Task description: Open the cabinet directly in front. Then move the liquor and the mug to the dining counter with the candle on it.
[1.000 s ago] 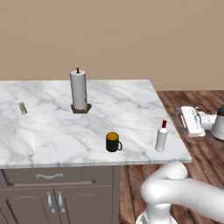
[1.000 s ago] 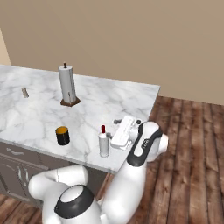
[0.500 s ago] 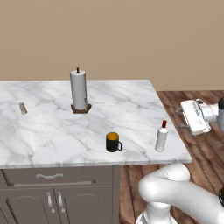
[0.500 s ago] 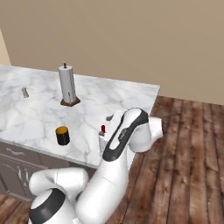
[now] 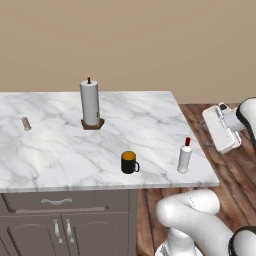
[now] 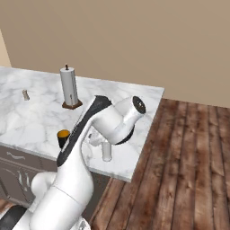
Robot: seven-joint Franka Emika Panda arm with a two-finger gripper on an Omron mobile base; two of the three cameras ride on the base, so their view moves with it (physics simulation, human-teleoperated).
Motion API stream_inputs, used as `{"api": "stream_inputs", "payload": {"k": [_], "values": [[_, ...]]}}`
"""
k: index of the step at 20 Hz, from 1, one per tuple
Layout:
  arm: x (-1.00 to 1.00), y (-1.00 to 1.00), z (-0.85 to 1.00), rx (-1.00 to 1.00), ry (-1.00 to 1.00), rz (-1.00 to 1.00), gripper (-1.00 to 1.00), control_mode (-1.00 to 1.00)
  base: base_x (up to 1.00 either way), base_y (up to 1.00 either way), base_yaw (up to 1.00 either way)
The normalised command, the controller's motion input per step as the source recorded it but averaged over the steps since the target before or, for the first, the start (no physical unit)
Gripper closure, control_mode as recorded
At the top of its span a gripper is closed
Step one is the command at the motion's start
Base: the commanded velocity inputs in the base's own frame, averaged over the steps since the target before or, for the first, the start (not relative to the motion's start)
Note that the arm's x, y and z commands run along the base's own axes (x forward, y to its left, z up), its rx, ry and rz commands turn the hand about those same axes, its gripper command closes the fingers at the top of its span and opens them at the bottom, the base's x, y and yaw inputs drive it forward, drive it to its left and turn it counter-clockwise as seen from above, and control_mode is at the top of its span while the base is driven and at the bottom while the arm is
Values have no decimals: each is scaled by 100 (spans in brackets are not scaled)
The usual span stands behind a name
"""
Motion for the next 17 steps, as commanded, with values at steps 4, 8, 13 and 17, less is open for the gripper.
{"api": "stream_inputs", "payload": {"k": [4,8,13,17], "values": [[-45,47,37,-42,-8,-8,-100,-100,0,0,0],[-37,54,42,-40,-2,-5,-100,-100,0,0,0],[-28,58,35,-39,0,-1,-100,-100,0,0,0],[-5,59,4,-38,0,0,-100,-100,0,0,0]]}}
